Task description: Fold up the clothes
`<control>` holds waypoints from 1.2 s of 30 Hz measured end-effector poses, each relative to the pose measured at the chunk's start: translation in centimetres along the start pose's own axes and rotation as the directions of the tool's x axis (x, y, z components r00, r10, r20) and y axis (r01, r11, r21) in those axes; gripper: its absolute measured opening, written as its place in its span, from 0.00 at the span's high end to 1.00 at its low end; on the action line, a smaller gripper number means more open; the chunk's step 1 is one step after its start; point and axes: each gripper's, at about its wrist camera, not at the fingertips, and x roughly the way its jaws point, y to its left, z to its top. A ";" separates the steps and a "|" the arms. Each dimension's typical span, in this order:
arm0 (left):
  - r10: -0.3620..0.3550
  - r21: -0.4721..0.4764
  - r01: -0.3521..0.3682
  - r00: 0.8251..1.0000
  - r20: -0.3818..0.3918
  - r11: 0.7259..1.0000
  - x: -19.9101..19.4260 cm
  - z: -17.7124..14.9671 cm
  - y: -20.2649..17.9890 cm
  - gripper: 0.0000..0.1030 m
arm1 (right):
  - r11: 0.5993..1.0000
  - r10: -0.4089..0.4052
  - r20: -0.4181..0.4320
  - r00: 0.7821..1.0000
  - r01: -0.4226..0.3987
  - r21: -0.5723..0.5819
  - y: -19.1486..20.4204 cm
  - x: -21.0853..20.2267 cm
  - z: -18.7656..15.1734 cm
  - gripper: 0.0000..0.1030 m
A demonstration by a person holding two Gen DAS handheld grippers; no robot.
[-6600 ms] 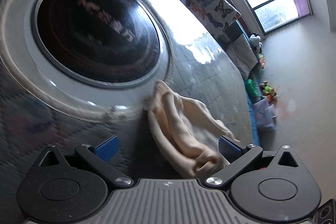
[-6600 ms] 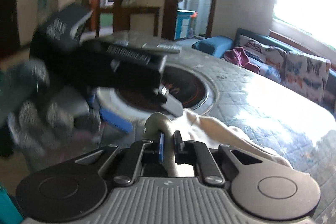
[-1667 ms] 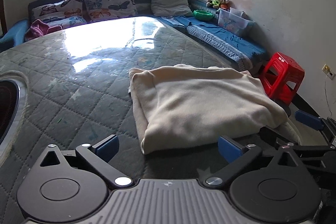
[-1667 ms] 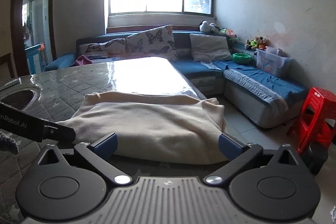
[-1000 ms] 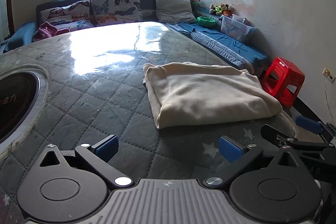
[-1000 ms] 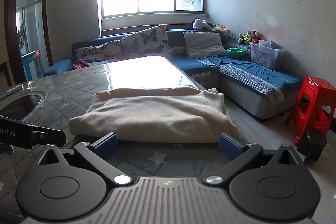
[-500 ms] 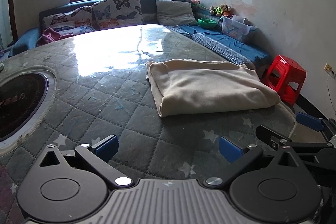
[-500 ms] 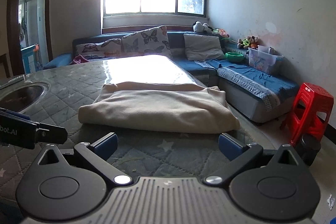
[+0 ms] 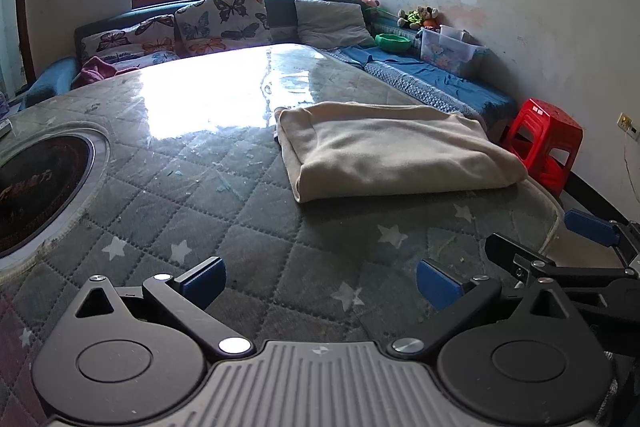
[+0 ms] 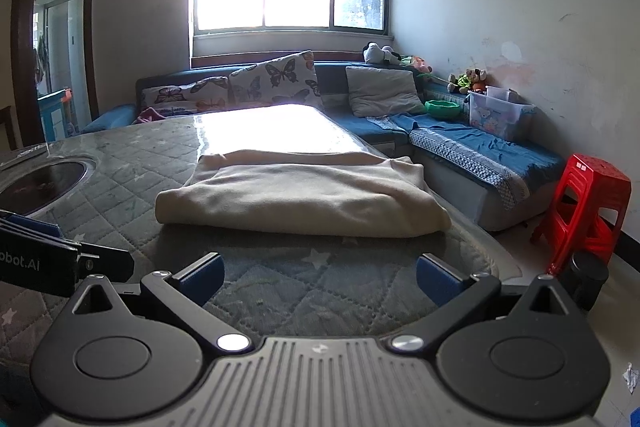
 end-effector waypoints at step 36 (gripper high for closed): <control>0.031 0.031 -0.032 0.999 0.038 0.999 -1.6 -1.1 -1.4 0.00 | 0.999 -0.043 0.039 0.998 0.043 0.010 -0.2 -2.4 -0.5 0.00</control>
